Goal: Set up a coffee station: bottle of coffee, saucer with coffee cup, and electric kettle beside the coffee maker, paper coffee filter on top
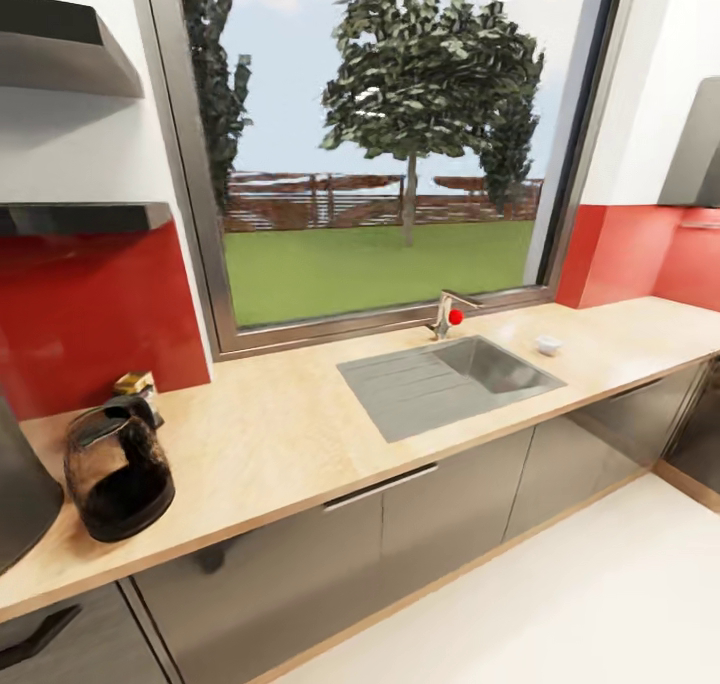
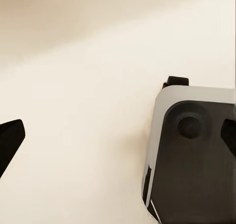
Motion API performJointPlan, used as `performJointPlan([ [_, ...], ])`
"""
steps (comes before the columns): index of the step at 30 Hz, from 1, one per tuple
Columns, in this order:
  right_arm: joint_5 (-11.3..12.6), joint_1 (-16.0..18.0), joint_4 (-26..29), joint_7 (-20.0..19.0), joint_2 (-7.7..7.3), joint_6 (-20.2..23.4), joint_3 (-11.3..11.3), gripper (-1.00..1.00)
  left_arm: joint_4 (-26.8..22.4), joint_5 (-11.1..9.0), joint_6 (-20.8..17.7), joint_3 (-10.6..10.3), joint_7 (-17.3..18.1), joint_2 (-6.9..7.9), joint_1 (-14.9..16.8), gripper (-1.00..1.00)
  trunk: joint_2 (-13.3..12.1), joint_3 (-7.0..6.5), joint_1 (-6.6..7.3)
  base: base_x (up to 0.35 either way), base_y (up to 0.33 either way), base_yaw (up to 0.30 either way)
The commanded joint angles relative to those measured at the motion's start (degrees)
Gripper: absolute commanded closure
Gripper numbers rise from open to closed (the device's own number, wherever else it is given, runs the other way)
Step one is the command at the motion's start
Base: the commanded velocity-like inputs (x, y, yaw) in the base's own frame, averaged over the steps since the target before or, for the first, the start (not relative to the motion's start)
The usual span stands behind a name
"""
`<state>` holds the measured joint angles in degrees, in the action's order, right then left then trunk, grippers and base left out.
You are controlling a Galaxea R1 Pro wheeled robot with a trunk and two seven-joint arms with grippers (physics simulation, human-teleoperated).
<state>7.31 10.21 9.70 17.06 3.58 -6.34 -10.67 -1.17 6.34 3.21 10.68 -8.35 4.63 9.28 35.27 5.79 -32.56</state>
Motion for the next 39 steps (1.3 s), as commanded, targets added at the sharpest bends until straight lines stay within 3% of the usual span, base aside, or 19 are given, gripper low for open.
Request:
performJointPlan([
  [1, 0.6, 0.07, -1.29, 0.18, -0.02, -0.27, -0.5, -1.0, 0.24, 0.6, 0.22, 0.48, -0.18, -0.2, 0.04, -1.0, 0.08, 0.1, -0.04, 0.175, -0.251, -0.3],
  [5, 0.52, 0.02, -6.62, 0.17, -0.19, -0.33, -0.64, -1.0, 1.07, 0.73, 0.17, 0.43, -0.13, -0.81, 0.04, -1.0, 0.08, 0.09, -0.04, 0.175, -0.251, -0.295],
  [10, 0.35, -0.45, -8.07, -0.27, -1.79, -0.28, -0.74, -1.0, 1.4, 5.06, -0.26, 0.45, -0.44, -0.91, 0.04, -1.0, 0.08, -0.01, -0.04, 0.175, -0.251, -0.28],
  [13, 0.38, -0.5, -8.17, -0.4, -1.89, -0.21, -0.76, -1.0, 1.38, 6.02, -0.34, 0.51, -1.18, -0.74, 0.04, -1.0, 0.08, -0.05, -0.04, 0.174, -0.251, -0.223],
  [18, 0.42, -0.86, -8.27, -3.6, -1.97, -0.17, -0.77, -1.0, 1.36, 6.28, -0.33, 0.56, -2.47, -0.7, 0.04, -1.0, 0.08, -0.06, -0.04, 0.178, -0.244, -0.172],
  [21, 0.43, -2.02, -8.21, -9.42, -2.16, -0.22, -0.75, -1.0, 1.35, 6.25, -0.32, 0.74, -2.71, -0.53, 0.04, -1.0, 0.08, -0.06, -0.04, 0.192, -0.232, -0.093],
  [39, 0.53, -2.12, -8.12, -9.97, -1.66, -0.41, -0.8, -1.0, 1.35, 6.16, -0.14, 0.91, -2.64, -0.41, 0.04, -1.0, 0.08, -0.06, -0.04, 0.234, -0.203, -0.002],
])
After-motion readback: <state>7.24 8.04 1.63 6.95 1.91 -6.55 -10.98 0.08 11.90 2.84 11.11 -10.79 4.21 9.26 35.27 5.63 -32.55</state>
